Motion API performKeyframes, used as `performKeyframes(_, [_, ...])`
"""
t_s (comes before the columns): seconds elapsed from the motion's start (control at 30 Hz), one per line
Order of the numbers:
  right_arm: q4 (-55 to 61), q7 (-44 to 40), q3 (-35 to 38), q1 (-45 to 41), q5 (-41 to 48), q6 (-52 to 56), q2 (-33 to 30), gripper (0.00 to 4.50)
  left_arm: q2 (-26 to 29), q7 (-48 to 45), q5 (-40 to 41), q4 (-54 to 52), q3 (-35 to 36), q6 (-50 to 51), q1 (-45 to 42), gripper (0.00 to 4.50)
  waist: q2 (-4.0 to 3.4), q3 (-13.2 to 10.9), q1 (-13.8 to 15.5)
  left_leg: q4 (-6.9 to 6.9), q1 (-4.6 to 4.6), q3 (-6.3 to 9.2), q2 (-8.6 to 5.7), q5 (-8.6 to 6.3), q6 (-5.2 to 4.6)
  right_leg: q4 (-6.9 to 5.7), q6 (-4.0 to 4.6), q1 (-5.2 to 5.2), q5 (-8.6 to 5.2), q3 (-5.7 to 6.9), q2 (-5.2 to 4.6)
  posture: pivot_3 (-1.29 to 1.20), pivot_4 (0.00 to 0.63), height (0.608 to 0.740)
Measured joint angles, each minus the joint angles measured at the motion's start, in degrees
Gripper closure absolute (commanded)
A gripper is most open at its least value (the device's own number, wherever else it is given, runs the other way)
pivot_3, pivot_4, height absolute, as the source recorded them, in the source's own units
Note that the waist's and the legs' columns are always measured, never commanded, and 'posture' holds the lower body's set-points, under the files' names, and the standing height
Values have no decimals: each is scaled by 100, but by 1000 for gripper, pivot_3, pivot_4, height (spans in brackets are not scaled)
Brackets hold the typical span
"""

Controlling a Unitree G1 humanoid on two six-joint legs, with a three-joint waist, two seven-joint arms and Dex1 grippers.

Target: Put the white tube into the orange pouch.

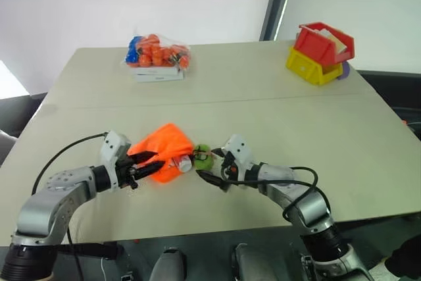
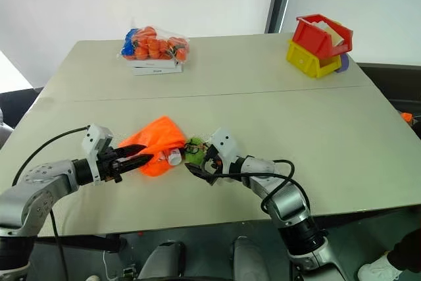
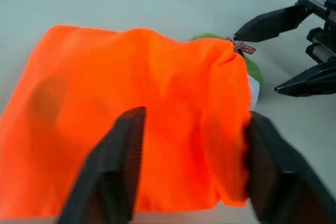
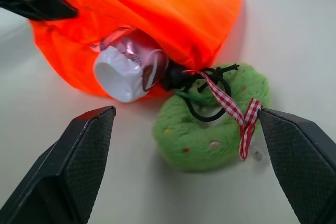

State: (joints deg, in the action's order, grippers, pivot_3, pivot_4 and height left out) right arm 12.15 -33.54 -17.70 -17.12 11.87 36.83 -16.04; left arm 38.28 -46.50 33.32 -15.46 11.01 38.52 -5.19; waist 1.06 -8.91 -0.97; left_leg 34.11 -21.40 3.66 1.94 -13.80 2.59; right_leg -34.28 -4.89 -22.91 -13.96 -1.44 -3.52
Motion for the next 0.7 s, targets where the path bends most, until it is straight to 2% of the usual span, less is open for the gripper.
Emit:
performKeyframes(0.17, [-380, 24, -134, -41, -248, -305, 20, 0, -199, 174, 245, 46, 245, -6, -252, 1302, 1, 1, -5, 0, 2, 0, 0, 0, 0, -1, -1, 4, 0, 0, 1, 0, 150, 740])
performKeyframes(0.2, [-447, 23, -167, -62, -299, -349, 9, 258, -246, 209, 247, 46, 290, -9, -263, 1280, 1, 1, -14, 0, 2, 0, 0, 0, 0, -1, -1, 3, 0, 0, 2, 0, 150, 740])
performKeyframes(0.3, [-543, 23, -191, -93, -414, -433, -35, 1276, -294, 310, 322, 47, 339, -9, -299, 1272, 1, 1, -17, -1, 2, 1, 0, 0, 0, -2, -1, 3, 0, 0, 3, 0, 150, 740])
performKeyframes(0.5, [-577, 37, -157, -96, -434, -461, -47, 4266, -311, 361, 343, 47, 338, -34, -381, 1272, 1, 1, -11, 0, 2, 1, 0, 0, 0, -2, -1, 5, 0, 0, 4, 0, 150, 740])
performKeyframes(0.53, [-578, 47, -136, -95, -433, -461, -55, 4394, -336, 367, 342, 48, 334, -39, -397, 1272, 1, 1, -10, 0, 2, 1, 0, 0, 0, -2, -1, 5, 0, 0, 4, 0, 150, 740])
performKeyframes(0.7, [-369, 121, 231, 16, -350, -362, -135, 4394, -404, 376, 341, 93, 305, -83, -550, 1272, 1, 1, 9, 0, 1, 1, 0, 0, 0, -1, -1, 6, 0, 0, 4, 0, 150, 740])
